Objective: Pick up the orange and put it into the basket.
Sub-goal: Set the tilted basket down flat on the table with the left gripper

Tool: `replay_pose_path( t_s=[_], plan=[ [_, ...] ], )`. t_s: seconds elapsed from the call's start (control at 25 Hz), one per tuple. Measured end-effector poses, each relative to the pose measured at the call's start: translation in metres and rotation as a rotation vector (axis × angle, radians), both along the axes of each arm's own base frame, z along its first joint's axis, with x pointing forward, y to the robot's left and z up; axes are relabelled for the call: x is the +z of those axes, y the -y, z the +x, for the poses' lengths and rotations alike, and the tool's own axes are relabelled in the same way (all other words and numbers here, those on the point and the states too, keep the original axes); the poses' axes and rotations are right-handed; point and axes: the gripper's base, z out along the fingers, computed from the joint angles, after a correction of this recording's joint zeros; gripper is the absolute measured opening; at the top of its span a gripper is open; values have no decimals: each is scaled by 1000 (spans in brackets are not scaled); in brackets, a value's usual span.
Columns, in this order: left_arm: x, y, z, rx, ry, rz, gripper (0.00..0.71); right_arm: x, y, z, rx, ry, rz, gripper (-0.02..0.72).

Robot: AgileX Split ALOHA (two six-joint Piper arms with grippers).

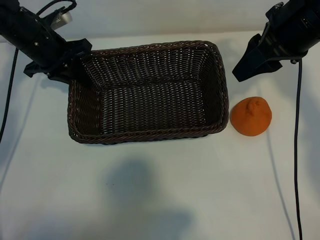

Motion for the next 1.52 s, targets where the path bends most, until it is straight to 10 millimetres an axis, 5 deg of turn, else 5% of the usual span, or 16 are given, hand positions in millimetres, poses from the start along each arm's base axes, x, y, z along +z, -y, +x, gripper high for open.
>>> replay_pose_path(
  t_s=[0.56, 1.52],
  plan=[
    [-22, 0, 4, 9, -59, 0, 177, 0, 0, 0, 1, -2, 0, 445],
    [-27, 2, 4, -12, -68, 25, 177, 0, 0, -1, 3, -6, 0, 445]
  ],
)
